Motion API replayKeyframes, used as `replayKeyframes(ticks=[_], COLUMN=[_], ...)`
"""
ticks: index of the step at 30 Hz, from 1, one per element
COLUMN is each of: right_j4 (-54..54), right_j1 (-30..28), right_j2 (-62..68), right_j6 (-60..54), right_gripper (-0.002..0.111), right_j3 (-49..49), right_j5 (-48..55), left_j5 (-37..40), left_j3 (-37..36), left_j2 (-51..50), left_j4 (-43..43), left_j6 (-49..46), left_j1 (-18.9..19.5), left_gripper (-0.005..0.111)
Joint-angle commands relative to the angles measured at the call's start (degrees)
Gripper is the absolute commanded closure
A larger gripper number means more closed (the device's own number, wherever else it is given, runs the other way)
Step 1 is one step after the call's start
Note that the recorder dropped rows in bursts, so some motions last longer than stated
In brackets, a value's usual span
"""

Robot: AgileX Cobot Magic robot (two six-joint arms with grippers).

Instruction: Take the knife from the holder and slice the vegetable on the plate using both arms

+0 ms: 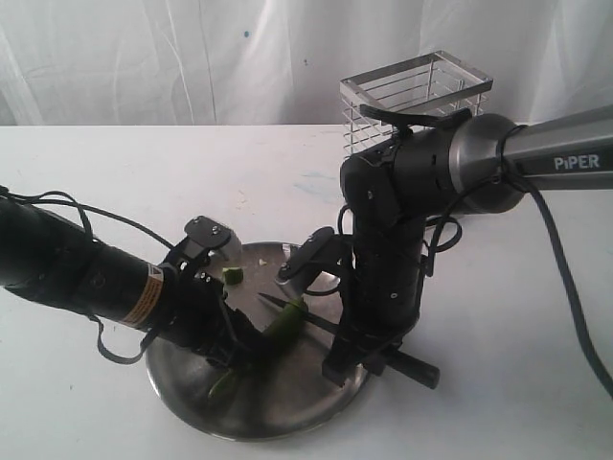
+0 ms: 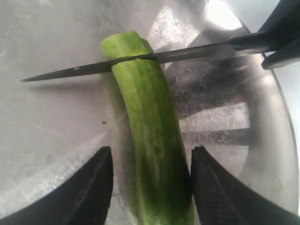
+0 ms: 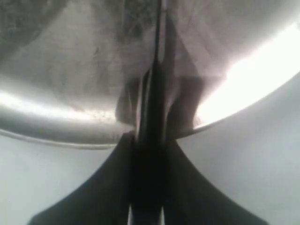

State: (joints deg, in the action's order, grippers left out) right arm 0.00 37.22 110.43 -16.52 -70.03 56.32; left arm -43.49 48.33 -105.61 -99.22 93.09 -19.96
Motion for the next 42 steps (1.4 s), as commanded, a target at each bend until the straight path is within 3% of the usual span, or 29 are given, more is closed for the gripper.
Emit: replayKeyframes(ticks=[1, 14, 22, 42], right_j4=[-2.76, -7.75, -16.38, -16.81], right_j1=[-0.17, 0.52, 4.01, 5.70], right_j2=[-0.42, -0.42, 3.35, 5.86], right_j6=[0.19, 2.17, 4.13, 3.69], right_gripper=[0.108, 0.108, 0.108, 0.108], right_j3=[-0.19, -0.58, -7.29, -9.59], right_j5=[2.80, 8.26, 13.64, 13.64], left_j5=[5.79, 6.86, 5.09, 3.33], left_j3=[-0.28, -0.28, -0.28, -0.28], left_j2=[0.66, 0.66, 0.66, 0.66], left_j4=[-0.73, -0.73, -0.73, 0.12], left_j6=[2.91, 3.67, 3.54, 3.68], left_j1=[-0.15, -0.15, -0.15, -0.15], left_gripper=[0.052, 0.053, 0.053, 0.053])
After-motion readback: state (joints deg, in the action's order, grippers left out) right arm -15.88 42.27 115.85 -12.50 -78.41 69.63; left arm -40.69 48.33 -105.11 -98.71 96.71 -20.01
